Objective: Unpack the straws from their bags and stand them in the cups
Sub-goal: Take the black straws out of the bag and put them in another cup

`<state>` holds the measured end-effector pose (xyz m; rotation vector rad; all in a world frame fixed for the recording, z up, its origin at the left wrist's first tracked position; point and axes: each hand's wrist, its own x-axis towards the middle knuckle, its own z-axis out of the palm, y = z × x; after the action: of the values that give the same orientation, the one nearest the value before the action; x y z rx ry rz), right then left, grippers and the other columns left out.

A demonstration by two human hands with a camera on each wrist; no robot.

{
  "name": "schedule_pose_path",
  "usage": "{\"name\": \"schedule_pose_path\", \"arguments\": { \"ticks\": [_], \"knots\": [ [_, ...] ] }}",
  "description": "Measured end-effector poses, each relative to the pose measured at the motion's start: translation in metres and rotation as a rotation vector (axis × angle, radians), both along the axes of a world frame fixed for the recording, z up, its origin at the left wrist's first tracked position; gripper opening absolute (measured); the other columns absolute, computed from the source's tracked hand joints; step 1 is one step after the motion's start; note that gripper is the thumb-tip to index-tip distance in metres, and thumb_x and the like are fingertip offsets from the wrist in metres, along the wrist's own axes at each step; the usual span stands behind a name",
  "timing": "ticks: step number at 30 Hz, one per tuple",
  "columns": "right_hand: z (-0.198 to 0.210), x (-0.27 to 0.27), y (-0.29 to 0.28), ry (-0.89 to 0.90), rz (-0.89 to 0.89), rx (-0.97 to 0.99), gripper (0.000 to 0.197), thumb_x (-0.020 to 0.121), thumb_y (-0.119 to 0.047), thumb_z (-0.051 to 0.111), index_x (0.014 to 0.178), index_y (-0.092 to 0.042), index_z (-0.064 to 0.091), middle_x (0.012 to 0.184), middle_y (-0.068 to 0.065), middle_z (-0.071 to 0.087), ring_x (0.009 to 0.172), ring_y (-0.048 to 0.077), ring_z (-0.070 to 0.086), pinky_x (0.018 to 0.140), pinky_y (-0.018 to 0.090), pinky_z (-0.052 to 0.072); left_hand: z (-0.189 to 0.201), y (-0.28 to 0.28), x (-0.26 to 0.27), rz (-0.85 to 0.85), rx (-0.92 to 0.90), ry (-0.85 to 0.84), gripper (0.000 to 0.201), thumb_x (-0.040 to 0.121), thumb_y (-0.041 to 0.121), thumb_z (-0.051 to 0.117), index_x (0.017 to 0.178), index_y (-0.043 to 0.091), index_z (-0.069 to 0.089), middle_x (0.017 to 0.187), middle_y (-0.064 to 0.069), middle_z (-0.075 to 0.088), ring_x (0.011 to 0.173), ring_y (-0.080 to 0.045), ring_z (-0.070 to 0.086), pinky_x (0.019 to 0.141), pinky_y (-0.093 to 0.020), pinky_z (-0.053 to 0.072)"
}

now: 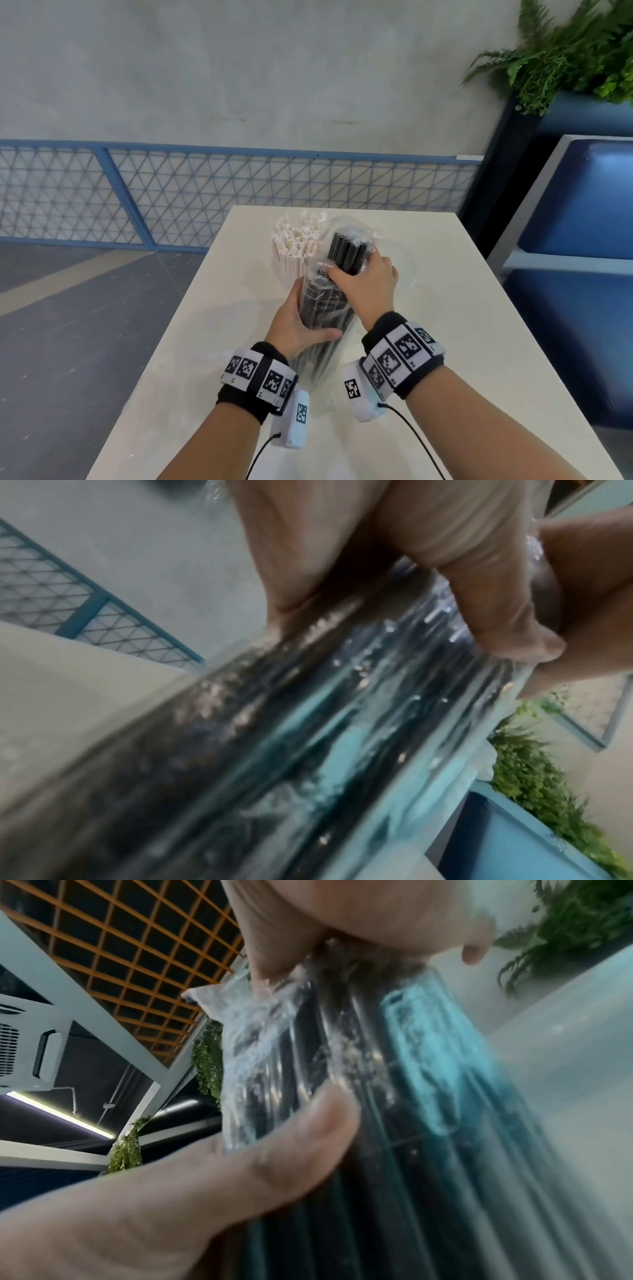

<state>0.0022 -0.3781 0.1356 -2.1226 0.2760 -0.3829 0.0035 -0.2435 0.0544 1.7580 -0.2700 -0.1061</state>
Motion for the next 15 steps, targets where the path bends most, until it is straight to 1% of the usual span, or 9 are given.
{"name": "schedule_pose_path", "arguments": {
  "ticks": [3,5,7,8,9,11,12,14,15],
  "knots": [
    [-0.001,0.000,0.007,0.000,-0.027,0.039,0.060,0.071,-0.046,0.073,0.117,-0.013,0.052,0.085,-0.009,0.038,0.118,0.026,0.040,0.112,0.045,0.020,0.000,-0.003,0.000,0.087,-0.002,0.000,0.079,0.047,0.030,0.089,0.115,0.034,0.049,0.110,0.011,0.066,0.105,-0.005,0.062,0.097,-0.035,0.049],
    [0.000,0.002,0.009,-0.006,-0.025,0.057,0.060,0.072,-0.046,0.072,0.119,-0.013,0.051,0.091,-0.005,0.040,0.119,0.026,0.039,0.112,0.046,0.019,-0.001,-0.002,0.001,0.111,-0.017,0.023,0.074,0.049,0.026,0.089,0.111,0.036,0.050,0.107,0.012,0.066,0.103,-0.006,0.063,0.097,-0.038,0.049],
    [0.003,0.006,0.008,-0.041,-0.027,0.105,0.058,0.074,-0.043,0.072,0.118,-0.012,0.052,0.095,0.000,0.043,0.120,0.027,0.037,0.112,0.046,0.021,-0.002,-0.002,0.002,0.119,-0.042,0.056,0.080,0.044,0.033,0.087,0.115,0.031,0.052,0.108,0.011,0.067,0.104,-0.007,0.063,0.097,-0.038,0.050],
    [0.005,0.008,0.007,-0.061,-0.022,0.127,0.056,0.074,-0.042,0.072,0.117,-0.011,0.053,0.097,0.004,0.048,0.119,0.027,0.038,0.111,0.046,0.023,-0.003,-0.002,0.002,0.122,-0.060,0.074,0.084,0.042,0.036,0.086,0.118,0.028,0.052,0.110,0.009,0.067,0.105,-0.009,0.063,0.097,-0.039,0.050],
    [0.006,0.011,0.006,-0.075,-0.011,0.142,0.054,0.075,-0.042,0.072,0.116,-0.011,0.055,0.101,0.006,0.055,0.118,0.027,0.040,0.110,0.045,0.024,-0.003,-0.003,0.002,0.126,-0.076,0.092,0.086,0.042,0.035,0.086,0.121,0.026,0.052,0.111,0.006,0.068,0.106,-0.011,0.064,0.097,-0.041,0.049],
    [0.008,0.016,0.005,-0.098,0.016,0.163,0.051,0.074,-0.043,0.071,0.113,-0.014,0.057,0.107,0.007,0.064,0.114,0.025,0.045,0.107,0.045,0.027,-0.004,-0.005,0.002,0.130,-0.090,0.117,0.087,0.045,0.030,0.086,0.124,0.022,0.051,0.111,0.004,0.068,0.106,-0.013,0.064,0.097,-0.043,0.049],
    [0.010,0.017,0.005,-0.106,0.033,0.181,0.051,0.072,-0.046,0.071,0.110,-0.016,0.058,0.106,0.007,0.066,0.112,0.025,0.049,0.106,0.046,0.030,-0.004,-0.006,0.002,0.130,-0.086,0.123,0.086,0.047,0.027,0.086,0.125,0.020,0.051,0.111,0.003,0.068,0.105,-0.013,0.064,0.097,-0.044,0.049],
    [0.014,0.019,0.003,-0.135,0.051,0.250,0.053,0.066,-0.052,0.071,0.105,-0.018,0.059,0.102,0.005,0.068,0.104,0.024,0.058,0.100,0.048,0.041,-0.005,-0.006,0.003,0.128,-0.079,0.129,0.084,0.048,0.025,0.085,0.125,0.019,0.051,0.112,0.001,0.068,0.106,-0.014,0.064,0.097,-0.045,0.049],
    [0.017,0.019,0.002,-0.157,0.062,0.304,0.051,0.067,-0.049,0.073,0.104,-0.016,0.060,0.101,0.004,0.068,0.101,0.022,0.062,0.096,0.048,0.046,-0.006,-0.005,0.004,0.125,-0.076,0.134,0.083,0.048,0.024,0.085,0.124,0.020,0.052,0.112,0.001,0.068,0.106,-0.015,0.064,0.098,-0.045,0.049]
  ]
}}
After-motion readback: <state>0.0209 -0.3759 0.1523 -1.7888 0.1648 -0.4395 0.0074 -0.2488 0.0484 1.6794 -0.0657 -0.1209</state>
